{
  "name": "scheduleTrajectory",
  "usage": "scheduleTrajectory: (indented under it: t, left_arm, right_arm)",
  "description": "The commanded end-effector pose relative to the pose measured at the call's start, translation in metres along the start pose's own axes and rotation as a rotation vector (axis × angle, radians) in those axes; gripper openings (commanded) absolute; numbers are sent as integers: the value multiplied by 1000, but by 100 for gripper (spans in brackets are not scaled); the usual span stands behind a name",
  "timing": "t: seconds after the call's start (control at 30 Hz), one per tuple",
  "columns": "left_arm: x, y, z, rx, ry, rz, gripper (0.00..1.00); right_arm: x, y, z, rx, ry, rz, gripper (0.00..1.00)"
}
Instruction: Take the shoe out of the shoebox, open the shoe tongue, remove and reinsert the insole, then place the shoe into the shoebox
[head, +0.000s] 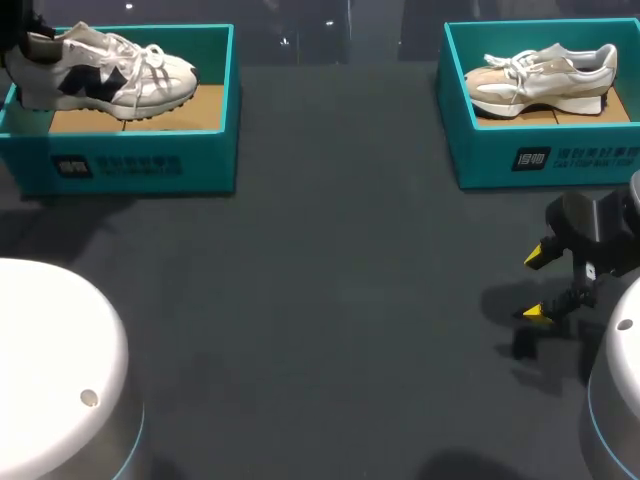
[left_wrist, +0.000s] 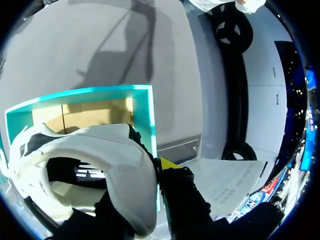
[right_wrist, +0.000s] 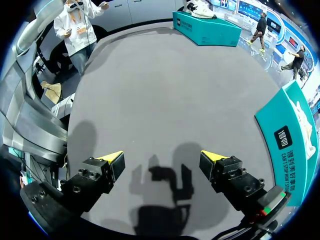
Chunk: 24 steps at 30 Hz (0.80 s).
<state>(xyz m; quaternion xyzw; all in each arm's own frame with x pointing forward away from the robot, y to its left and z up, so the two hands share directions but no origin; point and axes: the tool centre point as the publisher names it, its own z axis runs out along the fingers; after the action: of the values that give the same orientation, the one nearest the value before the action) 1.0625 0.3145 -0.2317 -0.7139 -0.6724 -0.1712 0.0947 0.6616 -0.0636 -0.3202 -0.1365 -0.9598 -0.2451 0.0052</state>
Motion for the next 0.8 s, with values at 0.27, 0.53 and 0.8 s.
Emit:
scheduleTrajectory:
  t: [0.27, 0.53, 0.8]
  left_arm:
    - [-30, -1, 38, 63, 14, -19, 0]
    - [-43, -19, 53, 85, 21, 3, 0]
    - [-52, -26, 69, 95, 25, 19, 0]
  right_arm:
    - [2, 0, -1, 1, -2, 0, 100]
    - [2, 0, -1, 1, -2, 0, 100]
    - [2, 0, -1, 1, -2, 0, 100]
